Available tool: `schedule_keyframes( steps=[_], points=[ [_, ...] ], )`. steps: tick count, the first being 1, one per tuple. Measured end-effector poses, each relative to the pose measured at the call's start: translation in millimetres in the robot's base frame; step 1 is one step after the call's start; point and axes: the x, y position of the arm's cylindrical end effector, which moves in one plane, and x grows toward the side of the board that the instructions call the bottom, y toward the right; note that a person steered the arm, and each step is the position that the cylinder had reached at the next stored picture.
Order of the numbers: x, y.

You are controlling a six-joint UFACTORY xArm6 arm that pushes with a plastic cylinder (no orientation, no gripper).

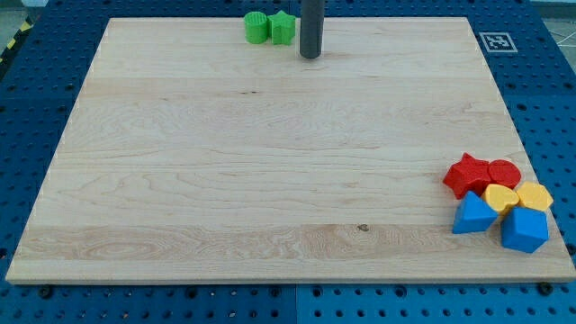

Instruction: Point your arm at the center right of the board

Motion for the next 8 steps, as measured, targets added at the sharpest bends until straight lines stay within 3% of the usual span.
schedule_keyframes(
  steps=[6, 8],
  points=[
    [12, 41],
    [40, 71]
  ],
)
